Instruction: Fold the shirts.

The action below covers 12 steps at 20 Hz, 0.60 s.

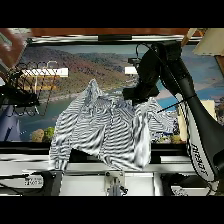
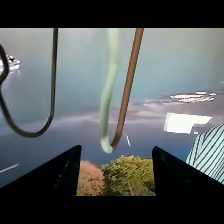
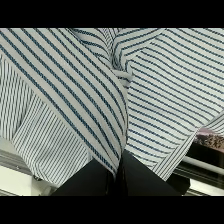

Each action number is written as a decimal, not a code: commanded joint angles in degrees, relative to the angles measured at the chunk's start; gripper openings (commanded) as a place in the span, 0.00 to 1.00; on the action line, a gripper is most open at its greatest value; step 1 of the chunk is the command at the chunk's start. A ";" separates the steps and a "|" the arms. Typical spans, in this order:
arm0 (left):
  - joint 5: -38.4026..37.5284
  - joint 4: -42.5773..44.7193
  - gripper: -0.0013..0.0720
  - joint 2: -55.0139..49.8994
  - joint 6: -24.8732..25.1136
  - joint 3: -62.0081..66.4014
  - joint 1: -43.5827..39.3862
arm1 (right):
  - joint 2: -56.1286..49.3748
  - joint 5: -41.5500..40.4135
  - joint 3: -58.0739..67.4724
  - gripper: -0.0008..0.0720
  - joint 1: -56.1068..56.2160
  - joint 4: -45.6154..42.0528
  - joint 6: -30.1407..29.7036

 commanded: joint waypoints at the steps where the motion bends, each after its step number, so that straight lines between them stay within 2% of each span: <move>1: 1.05 -0.74 0.76 -1.44 1.66 -0.02 0.44 | -0.04 0.11 0.04 0.12 -0.02 0.00 0.46; 3: 1.20 -0.76 0.76 -1.84 3.56 -0.02 0.48 | -0.04 0.46 0.02 0.12 -0.02 -0.02 0.44; 12: 0.09 -0.76 0.75 -7.32 4.17 -0.04 0.48 | -0.04 1.95 0.04 0.12 -0.02 -0.02 0.61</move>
